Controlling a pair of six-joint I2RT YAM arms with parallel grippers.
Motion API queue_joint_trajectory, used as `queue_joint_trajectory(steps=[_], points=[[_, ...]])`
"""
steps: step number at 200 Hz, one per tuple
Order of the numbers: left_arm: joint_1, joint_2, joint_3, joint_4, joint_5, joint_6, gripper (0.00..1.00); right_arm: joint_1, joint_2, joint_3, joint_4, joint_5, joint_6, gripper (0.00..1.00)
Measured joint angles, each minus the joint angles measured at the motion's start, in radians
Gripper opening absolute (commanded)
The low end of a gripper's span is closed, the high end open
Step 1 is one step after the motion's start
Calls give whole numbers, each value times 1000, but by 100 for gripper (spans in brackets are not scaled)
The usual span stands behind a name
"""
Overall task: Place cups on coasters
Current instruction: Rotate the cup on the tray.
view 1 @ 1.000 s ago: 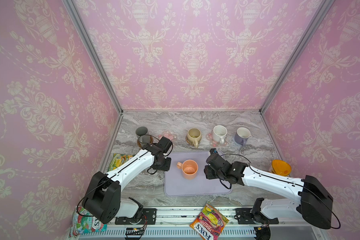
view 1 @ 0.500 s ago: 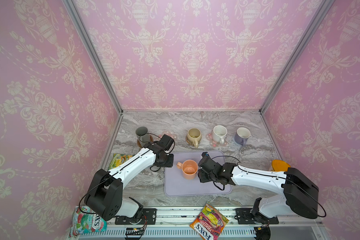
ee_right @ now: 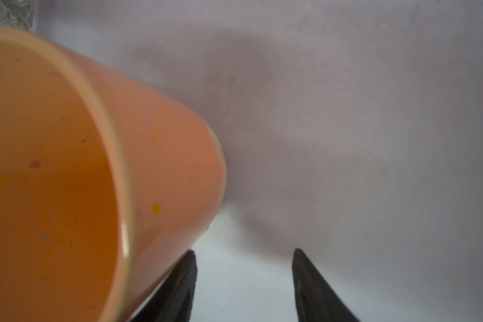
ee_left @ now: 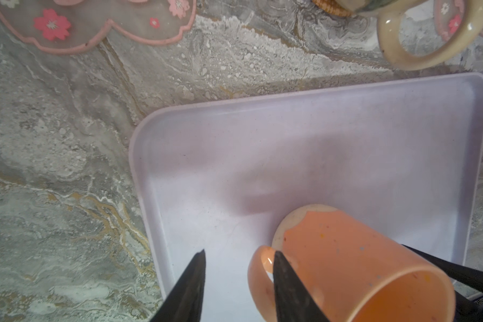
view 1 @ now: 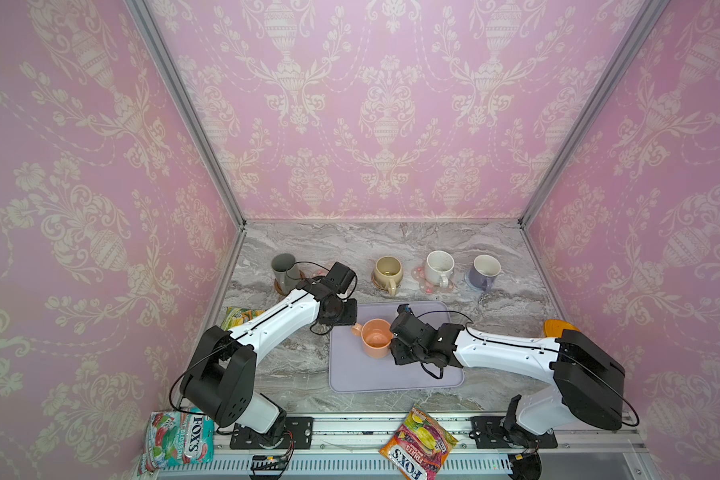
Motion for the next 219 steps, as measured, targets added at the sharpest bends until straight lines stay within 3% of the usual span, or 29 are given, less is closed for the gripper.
queue_joint_trajectory(steps=[52, 219], points=[[-13, -7, -11, -5, 3, -3, 43, 0, 31, 29, 5, -4, 0, 57], [-14, -243, -144, -139, -3, 8, 43, -49, 90, 160, -64, 48, -95, 58]])
